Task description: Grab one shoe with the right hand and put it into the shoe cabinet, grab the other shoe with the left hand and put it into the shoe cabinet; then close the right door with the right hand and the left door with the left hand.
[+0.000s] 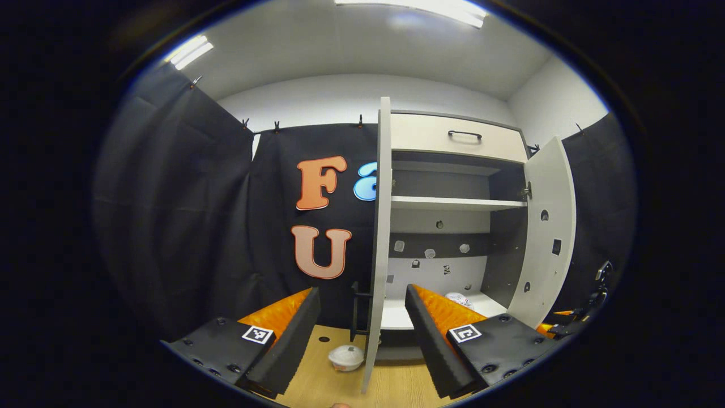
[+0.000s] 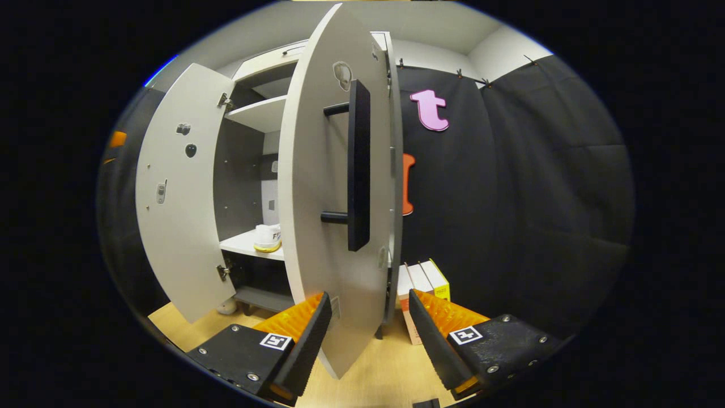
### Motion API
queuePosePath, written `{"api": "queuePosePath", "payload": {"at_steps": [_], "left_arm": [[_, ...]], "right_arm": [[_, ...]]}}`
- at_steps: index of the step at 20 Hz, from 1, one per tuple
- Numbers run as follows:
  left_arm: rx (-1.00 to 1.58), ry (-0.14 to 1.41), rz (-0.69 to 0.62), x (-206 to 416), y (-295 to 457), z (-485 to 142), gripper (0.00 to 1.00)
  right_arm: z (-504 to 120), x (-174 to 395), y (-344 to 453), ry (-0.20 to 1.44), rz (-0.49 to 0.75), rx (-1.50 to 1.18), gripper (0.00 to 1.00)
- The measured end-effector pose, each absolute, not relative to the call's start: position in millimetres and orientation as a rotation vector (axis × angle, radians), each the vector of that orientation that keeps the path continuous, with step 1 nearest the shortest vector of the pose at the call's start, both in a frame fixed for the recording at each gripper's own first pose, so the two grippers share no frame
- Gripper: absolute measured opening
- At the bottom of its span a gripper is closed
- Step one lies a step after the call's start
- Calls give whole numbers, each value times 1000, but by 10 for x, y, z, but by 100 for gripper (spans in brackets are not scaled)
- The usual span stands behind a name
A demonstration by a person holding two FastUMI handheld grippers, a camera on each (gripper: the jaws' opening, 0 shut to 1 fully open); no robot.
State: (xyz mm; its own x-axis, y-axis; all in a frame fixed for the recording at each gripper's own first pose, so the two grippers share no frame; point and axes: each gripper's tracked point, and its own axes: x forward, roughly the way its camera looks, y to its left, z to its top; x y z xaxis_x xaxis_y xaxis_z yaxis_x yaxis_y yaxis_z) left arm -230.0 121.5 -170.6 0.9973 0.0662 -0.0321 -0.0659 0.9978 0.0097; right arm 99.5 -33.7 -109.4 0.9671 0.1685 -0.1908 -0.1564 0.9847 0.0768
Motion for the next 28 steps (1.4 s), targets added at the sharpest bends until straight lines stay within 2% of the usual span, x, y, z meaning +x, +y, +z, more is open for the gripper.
{"api": "queuePosePath", "payload": {"at_steps": [10, 13, 14, 15, 18, 26, 28], "left_arm": [[30, 26, 148, -2461, 1615, -1681, 96], [39, 35, 173, -2471, 1737, -1727, 97], [40, 42, 181, -2470, 1781, -1755, 97], [39, 43, 184, -2480, 1810, -1772, 96], [38, 37, 191, -2441, 1945, -1823, 94], [18, 111, 181, -1970, 2110, -2371, 99], [19, 131, 175, -1821, 2129, -2548, 95]], "right_arm": [[-1135, 1458, 223, 205, 271, 112, 86], [-1150, 1750, 535, 211, 288, 148, 89], [-1132, 1869, 624, 214, 290, 161, 96], [-1117, 1961, 712, 219, 295, 171, 89], [-1115, 2096, 781, 220, 285, 149, 89], [-1129, 2207, 844, 234, 232, 184, 89], [-1112, 2218, 851, 222, 222, 149, 89]]}}
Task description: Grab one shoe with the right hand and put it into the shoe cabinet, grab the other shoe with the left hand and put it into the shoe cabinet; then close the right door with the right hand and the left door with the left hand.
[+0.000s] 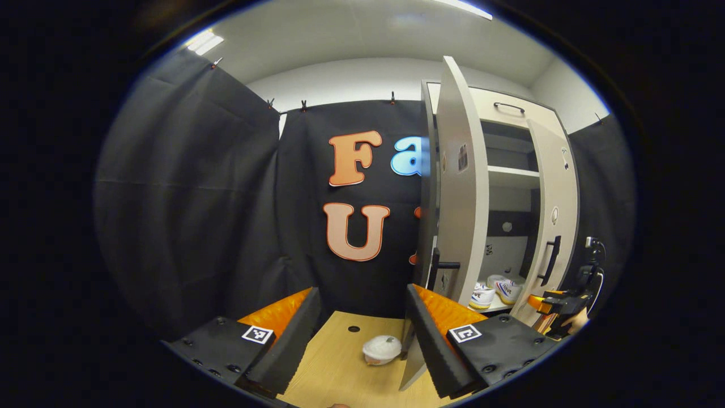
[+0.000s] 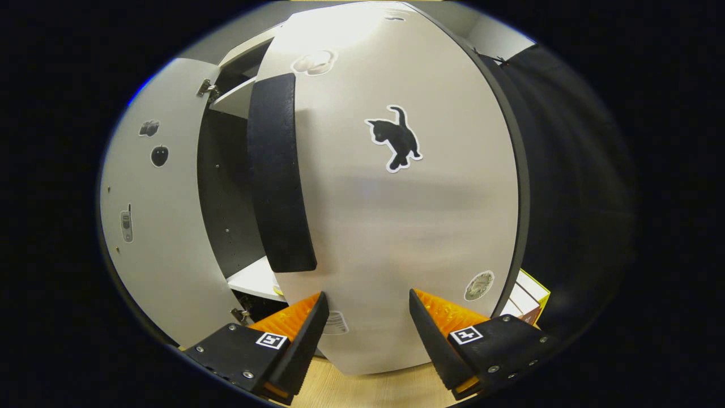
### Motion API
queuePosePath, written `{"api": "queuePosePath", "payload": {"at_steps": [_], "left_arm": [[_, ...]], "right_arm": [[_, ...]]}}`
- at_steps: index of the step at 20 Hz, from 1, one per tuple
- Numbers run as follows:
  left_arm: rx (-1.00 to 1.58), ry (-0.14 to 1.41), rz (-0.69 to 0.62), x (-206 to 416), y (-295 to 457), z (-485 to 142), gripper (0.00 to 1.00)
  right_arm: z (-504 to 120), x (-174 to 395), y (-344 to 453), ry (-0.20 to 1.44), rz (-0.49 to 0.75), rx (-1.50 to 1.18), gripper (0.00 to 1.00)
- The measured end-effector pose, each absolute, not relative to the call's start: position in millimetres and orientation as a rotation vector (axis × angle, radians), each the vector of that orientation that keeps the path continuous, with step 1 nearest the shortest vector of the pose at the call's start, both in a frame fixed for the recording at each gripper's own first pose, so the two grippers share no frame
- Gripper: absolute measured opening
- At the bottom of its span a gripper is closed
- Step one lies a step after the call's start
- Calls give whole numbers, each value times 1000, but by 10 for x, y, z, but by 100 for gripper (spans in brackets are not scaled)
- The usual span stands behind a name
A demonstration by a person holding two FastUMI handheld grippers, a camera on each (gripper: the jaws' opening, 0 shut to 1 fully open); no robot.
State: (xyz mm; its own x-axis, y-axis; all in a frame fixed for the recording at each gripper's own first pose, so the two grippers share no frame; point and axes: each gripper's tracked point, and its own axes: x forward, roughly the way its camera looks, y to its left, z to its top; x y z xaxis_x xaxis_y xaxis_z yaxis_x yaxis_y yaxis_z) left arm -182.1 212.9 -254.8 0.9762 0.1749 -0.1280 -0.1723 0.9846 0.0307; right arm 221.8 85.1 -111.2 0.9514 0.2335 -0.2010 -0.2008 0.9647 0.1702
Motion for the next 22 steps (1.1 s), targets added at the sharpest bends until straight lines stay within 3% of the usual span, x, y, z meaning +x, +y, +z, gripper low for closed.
{"api": "queuePosePath", "payload": {"at_steps": [12, 22], "left_arm": [[32, 223, 131, -1220, 2274, -3500, 99], [14, 289, 65, -1163, 1981, -3960, 96]], "right_arm": [[-1118, 2291, 880, 218, 147, 70, 89], [-870, 2040, 728, 148, 136, 24, 90]]}}
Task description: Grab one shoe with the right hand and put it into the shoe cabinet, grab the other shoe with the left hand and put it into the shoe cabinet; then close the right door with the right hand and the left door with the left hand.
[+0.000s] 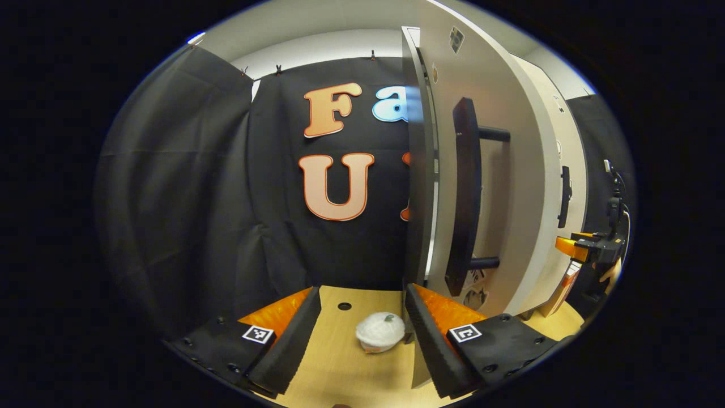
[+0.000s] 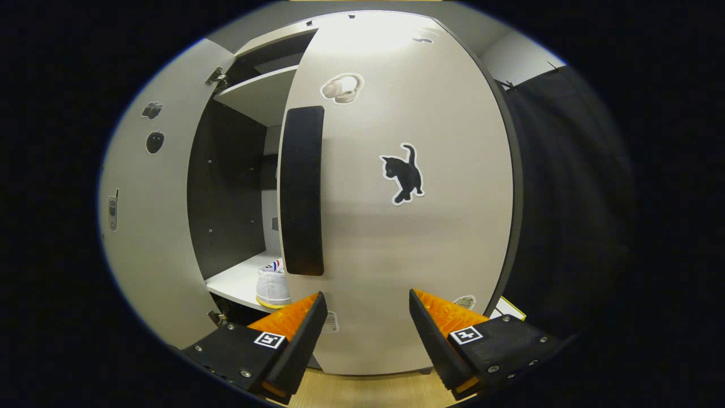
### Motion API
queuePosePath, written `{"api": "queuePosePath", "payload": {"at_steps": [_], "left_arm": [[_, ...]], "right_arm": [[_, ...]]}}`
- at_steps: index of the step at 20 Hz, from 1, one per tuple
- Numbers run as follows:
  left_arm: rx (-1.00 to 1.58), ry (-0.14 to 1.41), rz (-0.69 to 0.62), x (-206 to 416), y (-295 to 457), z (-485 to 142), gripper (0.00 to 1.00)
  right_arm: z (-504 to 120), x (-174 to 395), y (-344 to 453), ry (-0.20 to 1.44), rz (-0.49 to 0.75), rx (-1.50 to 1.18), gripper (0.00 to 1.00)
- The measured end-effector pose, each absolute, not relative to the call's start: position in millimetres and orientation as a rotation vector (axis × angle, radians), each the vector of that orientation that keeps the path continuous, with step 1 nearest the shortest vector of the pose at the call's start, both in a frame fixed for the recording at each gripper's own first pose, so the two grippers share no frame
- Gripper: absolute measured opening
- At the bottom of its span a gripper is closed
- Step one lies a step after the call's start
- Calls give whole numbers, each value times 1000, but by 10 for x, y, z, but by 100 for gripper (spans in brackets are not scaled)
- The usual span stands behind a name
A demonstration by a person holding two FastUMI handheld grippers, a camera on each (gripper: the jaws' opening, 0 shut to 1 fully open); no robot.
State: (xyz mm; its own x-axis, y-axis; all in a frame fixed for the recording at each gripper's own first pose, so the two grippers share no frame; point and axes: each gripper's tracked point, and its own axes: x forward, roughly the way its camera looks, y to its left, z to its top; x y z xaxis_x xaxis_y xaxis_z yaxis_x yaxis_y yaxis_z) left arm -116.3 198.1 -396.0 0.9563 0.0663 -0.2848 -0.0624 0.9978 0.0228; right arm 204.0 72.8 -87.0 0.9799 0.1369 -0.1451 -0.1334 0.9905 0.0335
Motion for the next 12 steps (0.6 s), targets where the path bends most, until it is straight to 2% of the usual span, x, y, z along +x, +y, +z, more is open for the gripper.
{"api": "queuePosePath", "payload": {"at_steps": [4, 6, 12], "left_arm": [[35, 263, 35, -1194, 1810, -3903, 97], [32, 260, 31, -1198, 1770, -3895, 93], [12, 268, -29, -1292, 1492, -3880, 95]], "right_arm": [[-807, 1845, 589, 128, 136, -15, 90], [-757, 1743, 521, 115, 135, -23, 90], [-512, 1445, 330, 72, 132, -4, 90]]}}
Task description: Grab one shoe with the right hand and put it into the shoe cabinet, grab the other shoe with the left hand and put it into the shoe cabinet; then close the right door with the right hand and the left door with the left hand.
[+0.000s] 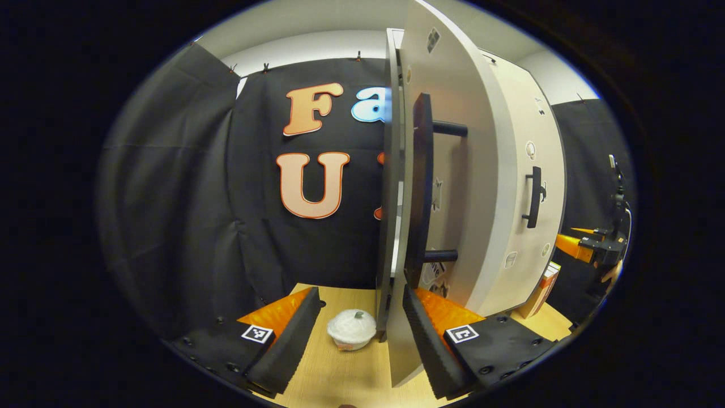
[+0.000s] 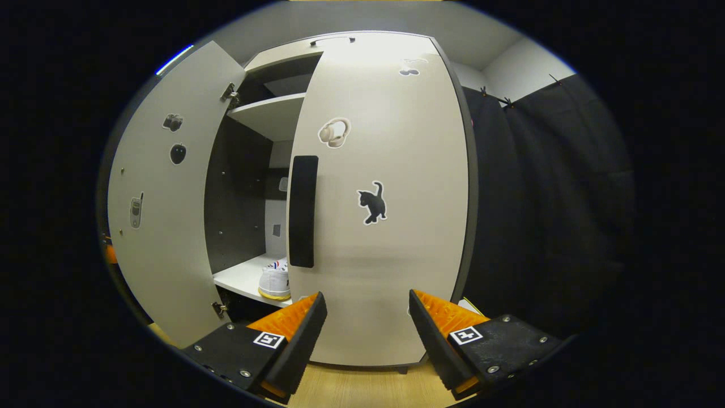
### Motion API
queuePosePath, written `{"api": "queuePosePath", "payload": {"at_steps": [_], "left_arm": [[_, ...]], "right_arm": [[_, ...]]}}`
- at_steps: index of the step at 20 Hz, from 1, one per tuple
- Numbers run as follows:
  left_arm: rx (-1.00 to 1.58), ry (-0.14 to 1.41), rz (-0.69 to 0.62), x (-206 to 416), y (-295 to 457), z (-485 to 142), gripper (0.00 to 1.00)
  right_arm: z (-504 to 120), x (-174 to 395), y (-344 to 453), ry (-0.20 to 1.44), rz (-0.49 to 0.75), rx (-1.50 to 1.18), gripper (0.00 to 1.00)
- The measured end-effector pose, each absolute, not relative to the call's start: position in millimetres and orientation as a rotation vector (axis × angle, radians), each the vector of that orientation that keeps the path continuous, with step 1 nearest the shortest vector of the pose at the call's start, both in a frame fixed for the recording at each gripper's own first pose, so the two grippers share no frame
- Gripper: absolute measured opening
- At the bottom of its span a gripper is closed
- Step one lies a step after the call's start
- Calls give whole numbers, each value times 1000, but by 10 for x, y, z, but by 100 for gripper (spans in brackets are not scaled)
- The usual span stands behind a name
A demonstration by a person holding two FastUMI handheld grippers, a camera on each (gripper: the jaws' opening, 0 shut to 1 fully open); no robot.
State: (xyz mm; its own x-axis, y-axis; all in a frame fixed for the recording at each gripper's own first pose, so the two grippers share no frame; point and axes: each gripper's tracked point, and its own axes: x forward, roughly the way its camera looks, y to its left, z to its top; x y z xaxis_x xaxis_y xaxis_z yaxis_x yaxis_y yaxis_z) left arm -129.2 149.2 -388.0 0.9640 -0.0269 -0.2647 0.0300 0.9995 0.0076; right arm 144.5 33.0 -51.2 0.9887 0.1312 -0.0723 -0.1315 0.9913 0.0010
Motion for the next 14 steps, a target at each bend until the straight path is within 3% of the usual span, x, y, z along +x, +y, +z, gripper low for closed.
{"api": "queuePosePath", "payload": {"at_steps": [14], "left_arm": [[7, 251, -249, -1040, 172, -3910, 92]], "right_arm": [[-216, 900, -533, 11, 23, -3, 90]]}}
